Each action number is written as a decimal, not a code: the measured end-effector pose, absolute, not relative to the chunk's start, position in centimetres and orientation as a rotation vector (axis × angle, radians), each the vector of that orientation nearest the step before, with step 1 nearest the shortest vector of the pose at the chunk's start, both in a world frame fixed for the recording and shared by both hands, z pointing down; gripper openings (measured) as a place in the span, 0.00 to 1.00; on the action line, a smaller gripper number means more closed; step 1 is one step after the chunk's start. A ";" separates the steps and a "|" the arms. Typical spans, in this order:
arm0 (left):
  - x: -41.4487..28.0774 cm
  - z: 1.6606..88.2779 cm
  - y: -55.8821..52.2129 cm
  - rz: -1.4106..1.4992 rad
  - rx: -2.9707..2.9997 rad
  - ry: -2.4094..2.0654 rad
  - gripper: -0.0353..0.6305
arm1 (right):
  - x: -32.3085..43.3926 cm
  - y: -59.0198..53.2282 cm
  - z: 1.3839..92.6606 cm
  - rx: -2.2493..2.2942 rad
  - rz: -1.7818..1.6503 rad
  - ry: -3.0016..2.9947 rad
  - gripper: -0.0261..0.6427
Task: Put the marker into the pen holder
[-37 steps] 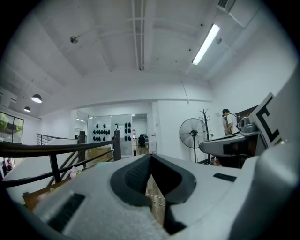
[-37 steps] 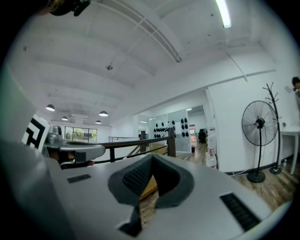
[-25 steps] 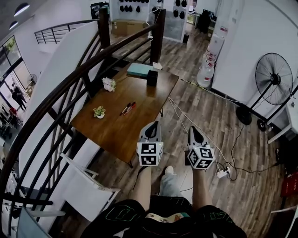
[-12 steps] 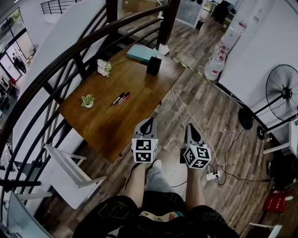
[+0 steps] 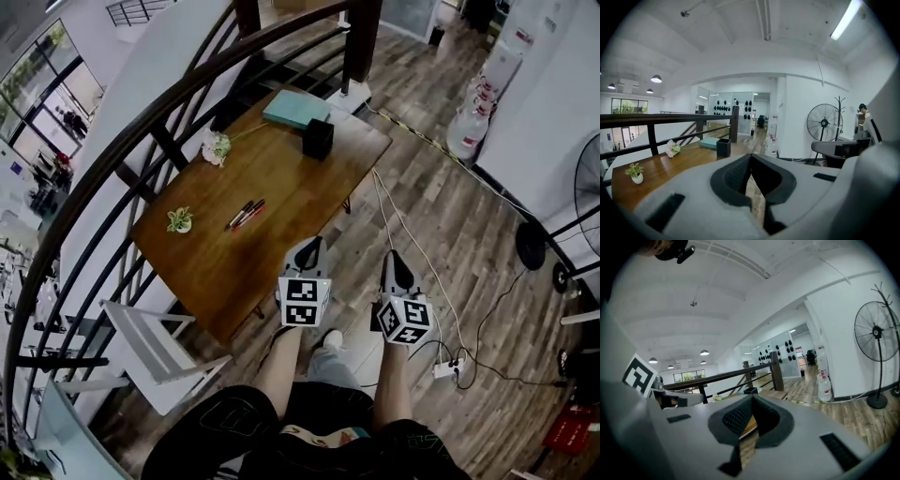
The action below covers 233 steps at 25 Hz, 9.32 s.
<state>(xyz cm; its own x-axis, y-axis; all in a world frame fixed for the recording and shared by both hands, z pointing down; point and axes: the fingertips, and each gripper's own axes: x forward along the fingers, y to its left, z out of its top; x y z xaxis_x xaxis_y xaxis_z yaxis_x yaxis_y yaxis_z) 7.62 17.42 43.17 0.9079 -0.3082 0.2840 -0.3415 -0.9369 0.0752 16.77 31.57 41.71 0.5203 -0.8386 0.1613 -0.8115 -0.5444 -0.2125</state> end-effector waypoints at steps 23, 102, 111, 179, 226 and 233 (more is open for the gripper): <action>15.0 46.0 11.8 0.458 2.862 -0.589 0.06 | 24.6 24.9 44.4 -2.586 -0.512 1.596 0.05; -14.2 62.9 -12.6 0.290 1.919 -1.464 0.06 | -7.8 -13.0 63.0 -0.560 -0.040 4.253 0.07; -15.3 63.6 -11.5 0.272 1.868 -1.482 0.06 | -8.7 -12.5 66.4 -0.184 0.300 4.438 0.10; 8.2 53.2 -15.8 0.410 2.446 -0.999 0.06 | 20.9 -13.0 48.2 -2.412 -0.514 2.541 0.10; 30.5 54.0 -18.1 0.665 2.459 -0.996 0.06 | 42.4 -16.1 49.3 -2.048 -0.817 2.338 0.11; 30.7 55.6 -17.3 0.693 2.426 -1.023 0.06 | 41.0 -15.7 52.1 -1.977 -0.943 2.500 0.11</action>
<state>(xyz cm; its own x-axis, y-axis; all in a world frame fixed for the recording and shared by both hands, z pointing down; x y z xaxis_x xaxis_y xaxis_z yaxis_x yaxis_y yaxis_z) 30.69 -17.26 55.64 0.6059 -0.5372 0.5868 -0.7443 -0.6432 0.1797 41.04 -15.75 52.12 -0.2818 -0.8358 0.4711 -0.9388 0.1388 -0.3153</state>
